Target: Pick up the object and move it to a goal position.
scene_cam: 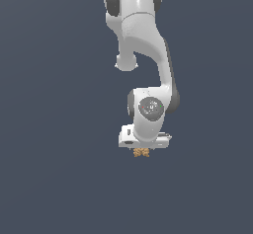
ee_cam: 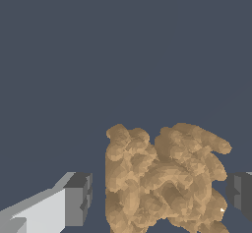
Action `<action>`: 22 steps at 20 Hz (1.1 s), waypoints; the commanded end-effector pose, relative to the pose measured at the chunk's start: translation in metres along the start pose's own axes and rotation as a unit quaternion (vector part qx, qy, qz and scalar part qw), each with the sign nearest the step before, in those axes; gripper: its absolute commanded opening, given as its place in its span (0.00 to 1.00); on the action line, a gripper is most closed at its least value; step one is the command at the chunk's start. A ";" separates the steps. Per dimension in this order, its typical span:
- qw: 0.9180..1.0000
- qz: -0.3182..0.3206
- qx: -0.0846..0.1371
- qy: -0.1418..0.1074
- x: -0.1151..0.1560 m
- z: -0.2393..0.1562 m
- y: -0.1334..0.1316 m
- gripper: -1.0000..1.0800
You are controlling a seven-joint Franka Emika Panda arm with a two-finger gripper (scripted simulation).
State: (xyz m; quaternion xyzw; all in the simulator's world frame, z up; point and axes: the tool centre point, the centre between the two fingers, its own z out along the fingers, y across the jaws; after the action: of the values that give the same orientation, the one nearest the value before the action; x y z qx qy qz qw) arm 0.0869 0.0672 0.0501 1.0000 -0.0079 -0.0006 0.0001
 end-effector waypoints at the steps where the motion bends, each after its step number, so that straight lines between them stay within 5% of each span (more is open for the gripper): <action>1: 1.000 0.000 0.000 0.000 0.000 0.009 0.000 0.96; 6: 1.000 0.000 0.000 0.000 0.002 0.011 0.000 0.96; 7: 1.000 0.000 0.000 0.000 0.002 0.011 0.000 0.00; 22: 1.000 0.000 0.000 0.000 -0.001 0.010 0.002 0.00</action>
State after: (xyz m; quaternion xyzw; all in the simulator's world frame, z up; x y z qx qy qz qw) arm 0.0868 0.0662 0.0395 1.0000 -0.0078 -0.0004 0.0000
